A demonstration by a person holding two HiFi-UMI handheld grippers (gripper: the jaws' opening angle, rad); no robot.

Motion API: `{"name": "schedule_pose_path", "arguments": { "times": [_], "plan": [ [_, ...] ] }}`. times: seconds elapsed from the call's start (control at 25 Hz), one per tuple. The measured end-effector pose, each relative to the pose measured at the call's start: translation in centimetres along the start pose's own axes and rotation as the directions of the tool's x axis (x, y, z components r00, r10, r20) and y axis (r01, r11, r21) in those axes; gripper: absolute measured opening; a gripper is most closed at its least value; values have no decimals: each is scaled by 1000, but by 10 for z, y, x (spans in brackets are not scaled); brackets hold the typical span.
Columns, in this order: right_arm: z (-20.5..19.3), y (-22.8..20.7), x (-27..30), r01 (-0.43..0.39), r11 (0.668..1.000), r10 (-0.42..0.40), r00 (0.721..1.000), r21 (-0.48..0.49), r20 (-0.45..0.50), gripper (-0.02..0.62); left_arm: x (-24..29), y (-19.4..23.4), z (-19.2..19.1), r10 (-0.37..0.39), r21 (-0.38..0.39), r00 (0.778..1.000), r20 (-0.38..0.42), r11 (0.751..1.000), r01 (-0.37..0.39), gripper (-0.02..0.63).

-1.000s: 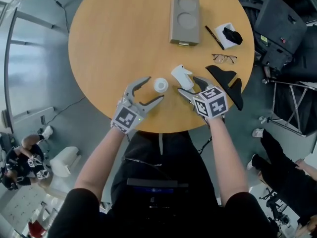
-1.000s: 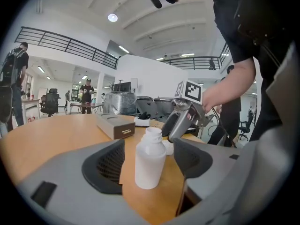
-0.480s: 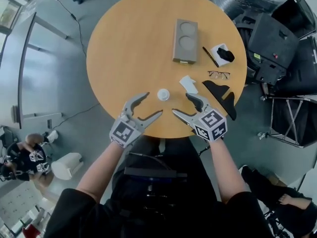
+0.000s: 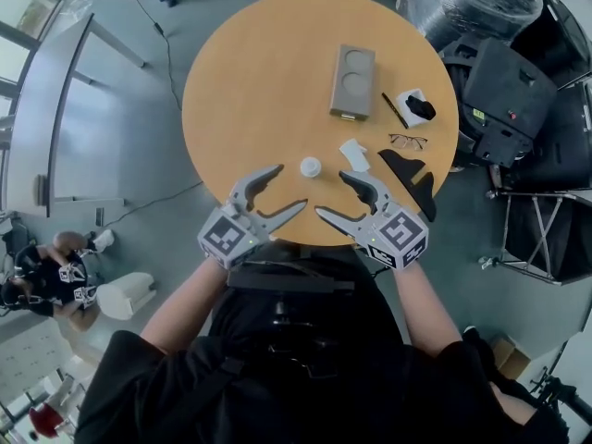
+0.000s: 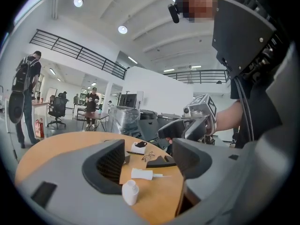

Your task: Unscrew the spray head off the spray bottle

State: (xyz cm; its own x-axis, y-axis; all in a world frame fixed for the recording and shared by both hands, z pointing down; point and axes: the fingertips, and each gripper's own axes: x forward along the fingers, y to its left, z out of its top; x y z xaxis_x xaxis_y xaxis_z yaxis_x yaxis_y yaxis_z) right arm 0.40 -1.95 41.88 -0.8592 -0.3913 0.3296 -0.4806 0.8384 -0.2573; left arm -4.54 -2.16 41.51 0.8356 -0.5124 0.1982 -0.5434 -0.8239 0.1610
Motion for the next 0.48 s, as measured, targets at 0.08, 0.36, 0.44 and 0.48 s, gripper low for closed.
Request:
{"name": "schedule_pose_path", "arguments": {
  "times": [0.08, 0.36, 0.44, 0.48],
  "plan": [
    [15, 11, -6, -18, 1000, 18, 998, -14, 53, 320, -6, -5, 11, 1, 11, 1000, -3, 1000, -1, 334],
    [55, 37, -33, -53, 997, 62, 976, -51, 209, 206, -23, -27, 37, -26, -32, 998, 62, 999, 28, 246],
    [67, 42, -35, -54, 998, 63, 969, -42, 238, 141, -28, -34, 47, -44, -31, 996, 82, 998, 47, 189],
    [71, 46, -35, -61, 997, 70, 966, -42, 250, 127, -31, -37, 52, -48, -32, 995, 90, 998, 51, 173]
  ]
}}
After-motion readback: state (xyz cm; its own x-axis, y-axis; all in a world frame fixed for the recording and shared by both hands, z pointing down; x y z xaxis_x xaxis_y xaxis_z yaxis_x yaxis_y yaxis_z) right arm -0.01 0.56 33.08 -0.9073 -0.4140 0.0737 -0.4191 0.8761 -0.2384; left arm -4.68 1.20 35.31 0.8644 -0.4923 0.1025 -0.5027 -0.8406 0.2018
